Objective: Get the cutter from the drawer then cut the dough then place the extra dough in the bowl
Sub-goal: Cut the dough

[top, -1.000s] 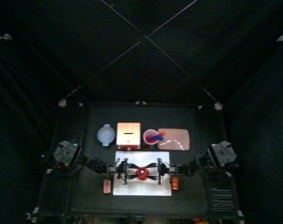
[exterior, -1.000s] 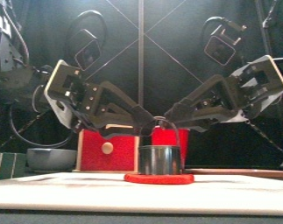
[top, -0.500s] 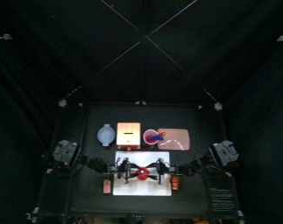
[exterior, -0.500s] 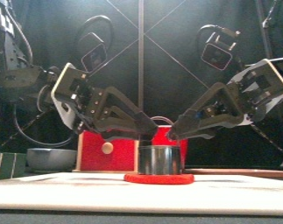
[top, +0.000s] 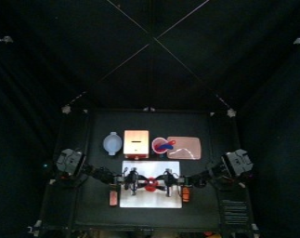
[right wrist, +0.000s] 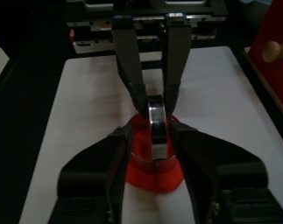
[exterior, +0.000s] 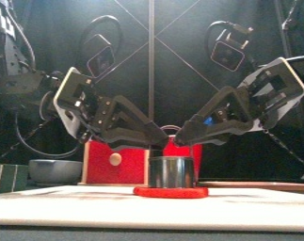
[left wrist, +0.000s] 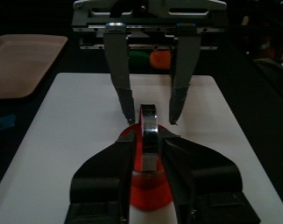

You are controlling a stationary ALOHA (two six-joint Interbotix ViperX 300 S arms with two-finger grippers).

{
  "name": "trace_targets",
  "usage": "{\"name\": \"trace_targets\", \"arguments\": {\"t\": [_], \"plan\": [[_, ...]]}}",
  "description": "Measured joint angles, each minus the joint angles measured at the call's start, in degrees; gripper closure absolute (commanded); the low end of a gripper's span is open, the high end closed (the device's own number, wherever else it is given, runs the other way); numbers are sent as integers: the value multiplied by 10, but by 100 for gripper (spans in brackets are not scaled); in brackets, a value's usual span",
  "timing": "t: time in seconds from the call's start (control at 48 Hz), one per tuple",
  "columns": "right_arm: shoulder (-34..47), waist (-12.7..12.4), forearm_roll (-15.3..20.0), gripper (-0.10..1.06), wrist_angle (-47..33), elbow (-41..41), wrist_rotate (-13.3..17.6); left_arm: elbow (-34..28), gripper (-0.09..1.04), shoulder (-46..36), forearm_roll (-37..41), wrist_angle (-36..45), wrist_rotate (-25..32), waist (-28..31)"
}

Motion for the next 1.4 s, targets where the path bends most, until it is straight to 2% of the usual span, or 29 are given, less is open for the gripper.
{"name": "trace_targets", "arguments": {"t": [0.208,0.458,0.667,0.917,1.062,1.396], "plan": [[3,-6,0,46,12,-2,2,10,37,1,1,4,-3,0],[15,-7,10,48,30,-9,7,2,37,22,-3,42,-5,-15],[28,5,63,49,37,-13,7,-8,37,45,-36,52,-6,-30],[51,46,133,49,37,-14,8,-12,37,54,-49,52,-6,-37],[62,56,152,49,43,-13,9,-13,37,55,-49,53,-6,-38],[74,63,172,49,43,-18,11,-15,37,62,-71,52,-5,-49]]}}
